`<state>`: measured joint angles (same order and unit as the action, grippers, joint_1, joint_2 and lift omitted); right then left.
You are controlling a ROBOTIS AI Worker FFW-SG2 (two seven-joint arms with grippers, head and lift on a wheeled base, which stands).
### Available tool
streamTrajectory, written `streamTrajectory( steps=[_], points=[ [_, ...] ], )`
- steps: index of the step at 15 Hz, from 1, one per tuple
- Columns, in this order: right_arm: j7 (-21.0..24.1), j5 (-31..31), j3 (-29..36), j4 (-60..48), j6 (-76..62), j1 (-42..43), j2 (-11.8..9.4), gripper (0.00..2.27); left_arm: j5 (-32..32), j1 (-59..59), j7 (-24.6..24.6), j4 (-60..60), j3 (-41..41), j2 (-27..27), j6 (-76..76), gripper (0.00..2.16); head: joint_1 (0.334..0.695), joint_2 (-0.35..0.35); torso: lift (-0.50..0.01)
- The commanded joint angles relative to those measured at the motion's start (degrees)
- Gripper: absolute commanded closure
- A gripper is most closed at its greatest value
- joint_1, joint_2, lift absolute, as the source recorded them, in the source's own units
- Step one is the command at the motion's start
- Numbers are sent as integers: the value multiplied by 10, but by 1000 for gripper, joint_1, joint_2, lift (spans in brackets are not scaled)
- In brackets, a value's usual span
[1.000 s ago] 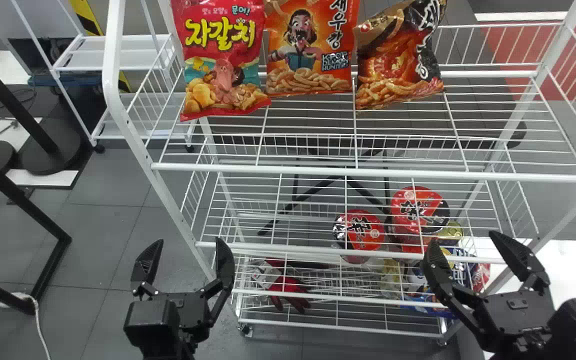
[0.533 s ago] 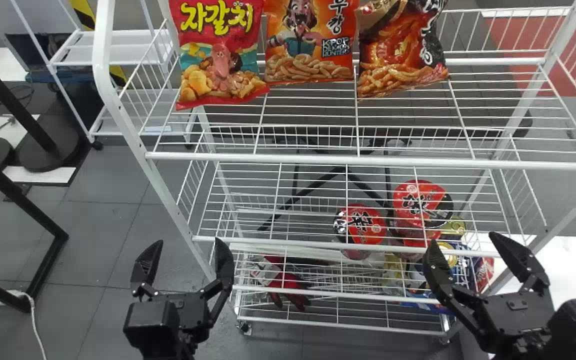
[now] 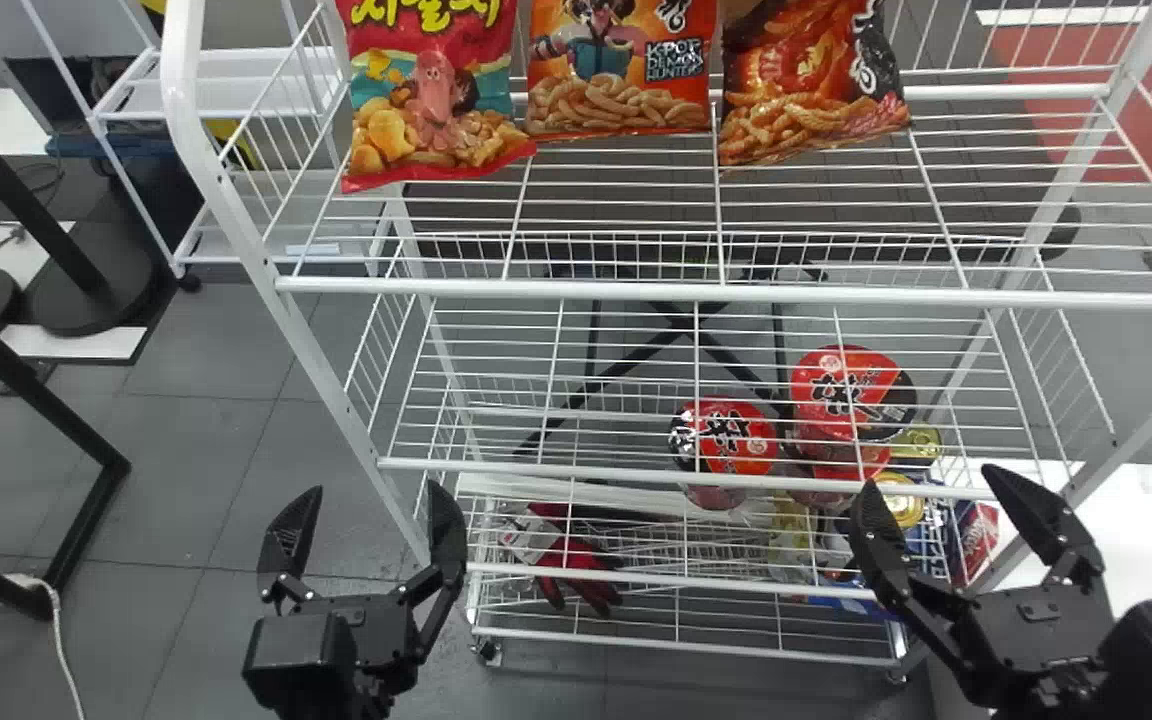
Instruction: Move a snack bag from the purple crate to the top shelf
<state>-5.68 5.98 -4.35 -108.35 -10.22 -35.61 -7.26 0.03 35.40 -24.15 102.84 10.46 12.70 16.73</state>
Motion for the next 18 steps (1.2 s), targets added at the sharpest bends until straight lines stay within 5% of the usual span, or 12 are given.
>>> streamTrajectory(
  steps=[1, 18],
  points=[
    [1, 0, -1, 1, -2, 0, -1, 124, -1, 2, 0, 1, 0, 0, 0, 130, 695, 96, -202],
    [4, 0, -4, -8, -5, -9, -3, 120, -5, 10, 1, 11, 0, 0, 0, 130, 695, 100, -270]
  ],
)
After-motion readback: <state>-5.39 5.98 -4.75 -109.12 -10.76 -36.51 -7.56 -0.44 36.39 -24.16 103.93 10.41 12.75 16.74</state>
